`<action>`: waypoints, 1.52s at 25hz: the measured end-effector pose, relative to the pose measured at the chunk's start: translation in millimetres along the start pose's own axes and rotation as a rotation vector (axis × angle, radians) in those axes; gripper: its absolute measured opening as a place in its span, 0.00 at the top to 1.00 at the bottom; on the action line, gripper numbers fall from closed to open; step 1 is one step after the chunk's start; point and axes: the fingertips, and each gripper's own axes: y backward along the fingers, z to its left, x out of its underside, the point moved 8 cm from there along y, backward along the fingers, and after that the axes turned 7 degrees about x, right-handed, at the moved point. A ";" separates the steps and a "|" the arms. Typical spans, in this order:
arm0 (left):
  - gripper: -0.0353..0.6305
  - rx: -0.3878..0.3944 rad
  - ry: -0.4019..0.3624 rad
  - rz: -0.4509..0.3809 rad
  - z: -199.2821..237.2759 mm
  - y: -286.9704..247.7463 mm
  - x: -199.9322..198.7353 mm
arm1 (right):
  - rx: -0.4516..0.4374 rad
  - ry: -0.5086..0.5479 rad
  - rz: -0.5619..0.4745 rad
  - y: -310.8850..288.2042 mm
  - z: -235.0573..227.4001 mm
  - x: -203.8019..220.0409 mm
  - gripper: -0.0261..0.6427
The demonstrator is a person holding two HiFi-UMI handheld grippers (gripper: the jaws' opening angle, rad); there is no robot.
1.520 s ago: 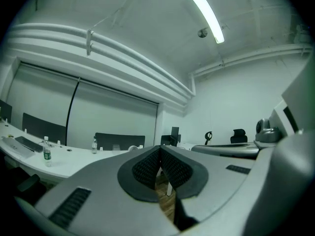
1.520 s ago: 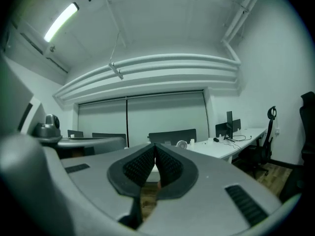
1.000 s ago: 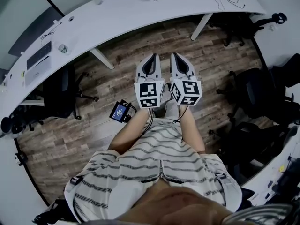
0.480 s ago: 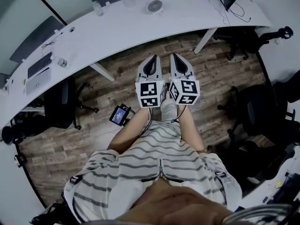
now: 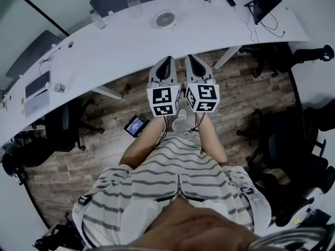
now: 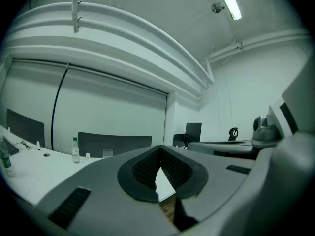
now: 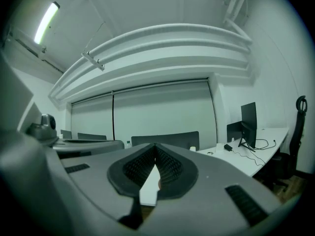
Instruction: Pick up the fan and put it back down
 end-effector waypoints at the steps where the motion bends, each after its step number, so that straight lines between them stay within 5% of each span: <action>1: 0.94 -0.004 -0.001 -0.001 -0.8 -15.3 -3.7 | -0.006 0.002 0.004 -12.3 -10.8 -3.9 0.94; 14: 0.94 -0.098 -0.008 0.038 17.4 -123.0 -20.5 | -0.096 -0.014 0.035 -114.7 -78.4 -23.2 0.94; 38: 0.94 -0.032 -0.039 0.105 123.8 -241.4 -17.8 | -0.057 -0.022 0.075 -253.3 -80.3 -18.7 0.94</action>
